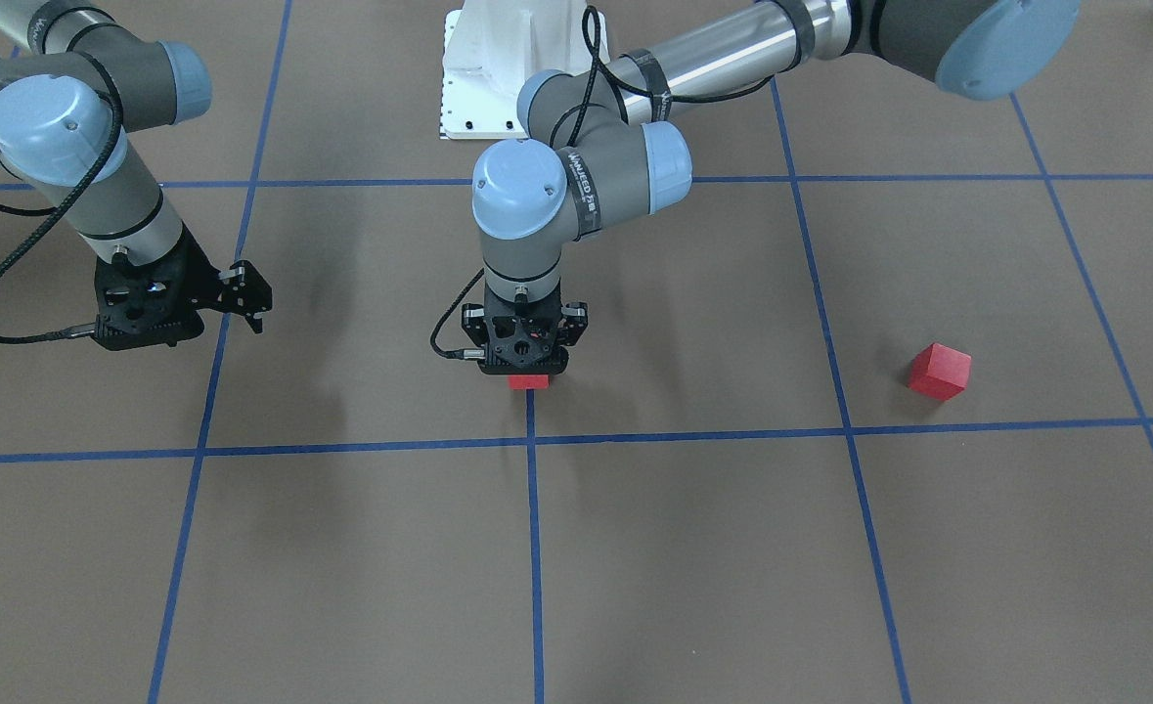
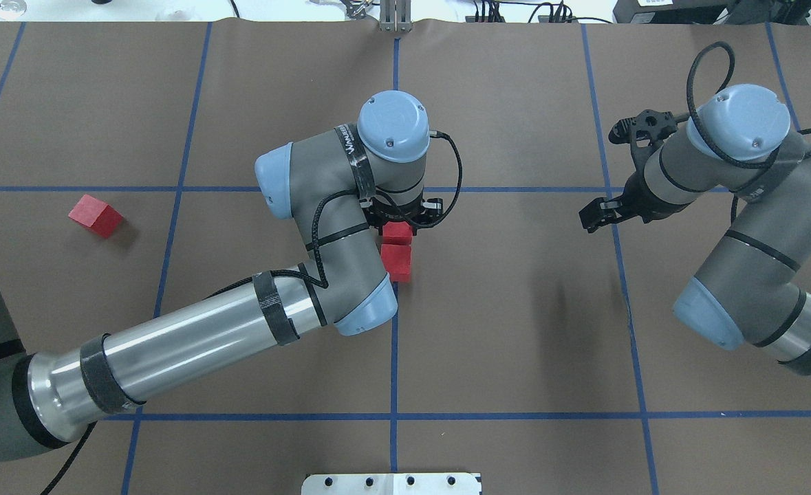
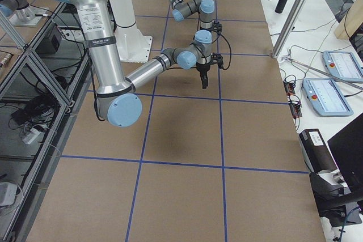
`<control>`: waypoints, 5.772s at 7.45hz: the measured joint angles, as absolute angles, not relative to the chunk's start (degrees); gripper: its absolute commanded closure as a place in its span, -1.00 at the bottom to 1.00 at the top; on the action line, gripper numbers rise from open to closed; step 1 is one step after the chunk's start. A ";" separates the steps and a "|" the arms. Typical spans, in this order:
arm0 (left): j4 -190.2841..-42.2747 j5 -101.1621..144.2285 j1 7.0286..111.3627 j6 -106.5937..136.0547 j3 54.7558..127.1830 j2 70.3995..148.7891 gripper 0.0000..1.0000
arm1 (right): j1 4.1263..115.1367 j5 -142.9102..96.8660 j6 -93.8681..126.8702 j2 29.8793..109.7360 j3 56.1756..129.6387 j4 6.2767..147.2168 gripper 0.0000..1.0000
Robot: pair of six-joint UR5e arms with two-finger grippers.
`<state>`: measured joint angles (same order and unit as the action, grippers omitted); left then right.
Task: Form red blocks into L shape at center
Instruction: 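Place the red cube beside the center cube, farther from the robot, then open the left gripper and move it toward the far red cube, then lower the left gripper onto the far red cube and grasp it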
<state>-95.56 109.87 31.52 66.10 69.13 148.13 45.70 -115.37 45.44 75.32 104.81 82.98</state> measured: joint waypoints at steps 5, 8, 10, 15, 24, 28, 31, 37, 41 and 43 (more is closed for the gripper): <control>-95.61 109.86 30.99 66.09 69.09 147.96 1.00 | 45.62 -115.32 45.60 75.24 104.85 82.97 -0.99; -95.54 109.86 30.97 66.09 69.08 147.92 1.00 | 45.61 -115.31 45.61 75.24 104.85 82.97 -0.99; -95.54 109.86 30.94 66.11 69.13 147.92 1.00 | 45.62 -115.31 45.62 75.23 104.86 82.97 -0.99; -95.56 109.86 30.90 66.18 69.17 147.92 0.63 | 45.62 -115.31 45.67 75.09 104.85 82.97 -0.99; -95.59 109.88 30.76 66.82 70.11 147.68 -0.99 | 45.57 -115.40 45.44 74.83 104.85 82.88 -0.99; -93.70 110.21 33.54 66.24 81.36 141.31 -0.99 | 46.23 -115.51 45.16 74.80 104.91 82.88 -0.99; -94.26 111.17 38.03 59.32 99.30 122.10 -0.99 | 46.47 -115.52 45.25 74.74 104.90 82.88 -0.99; -96.83 119.47 57.61 16.44 98.58 104.61 -0.99 | 46.44 -115.58 45.68 74.55 105.07 82.57 -0.99; -101.13 124.76 58.26 4.24 91.82 102.98 -0.99 | 46.32 -115.56 45.63 74.20 104.92 82.53 -0.99; -101.87 125.80 58.06 3.58 89.18 103.64 -0.98 | 46.32 -115.54 45.62 73.97 104.87 82.53 -0.99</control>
<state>-101.87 125.80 58.06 3.58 89.18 103.64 46.32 -115.54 45.62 73.97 104.87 82.53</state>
